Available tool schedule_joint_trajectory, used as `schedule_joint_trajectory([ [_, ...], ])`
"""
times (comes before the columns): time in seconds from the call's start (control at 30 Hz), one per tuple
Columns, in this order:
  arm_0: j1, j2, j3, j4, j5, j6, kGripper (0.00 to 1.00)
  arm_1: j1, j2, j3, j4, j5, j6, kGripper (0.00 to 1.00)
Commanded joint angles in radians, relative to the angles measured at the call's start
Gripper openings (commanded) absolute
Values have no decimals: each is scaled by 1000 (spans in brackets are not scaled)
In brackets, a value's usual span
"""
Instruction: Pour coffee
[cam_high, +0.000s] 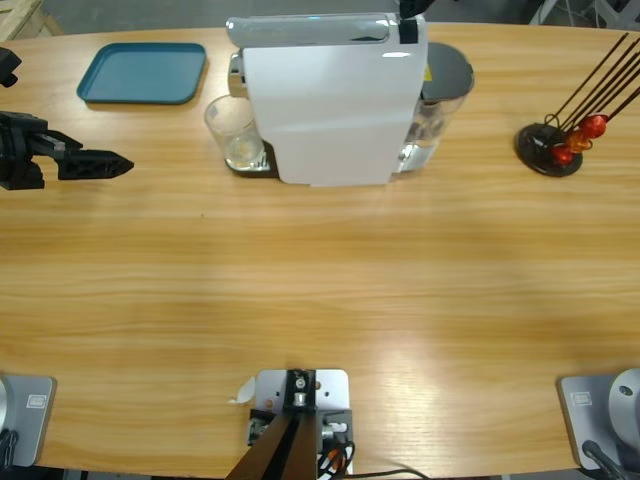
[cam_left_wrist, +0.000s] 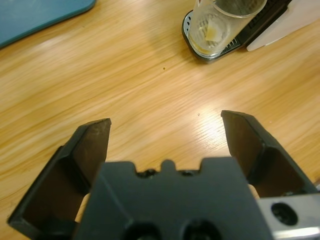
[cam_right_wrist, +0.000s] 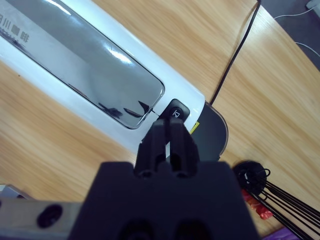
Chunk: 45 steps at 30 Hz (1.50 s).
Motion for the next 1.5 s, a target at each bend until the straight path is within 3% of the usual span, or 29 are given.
schedule_joint_trajectory([
  [0.03,-10,36,27,-13,-10,14,964,0,24,25,-2,-14,5,0],
  [0.57,-10,36,27,-12,-10,14,964,0,6,124,-63,4,21,0],
  [1.5,-15,31,29,-11,-10,14,964,-40,26,8,5,-18,-8,0],
])
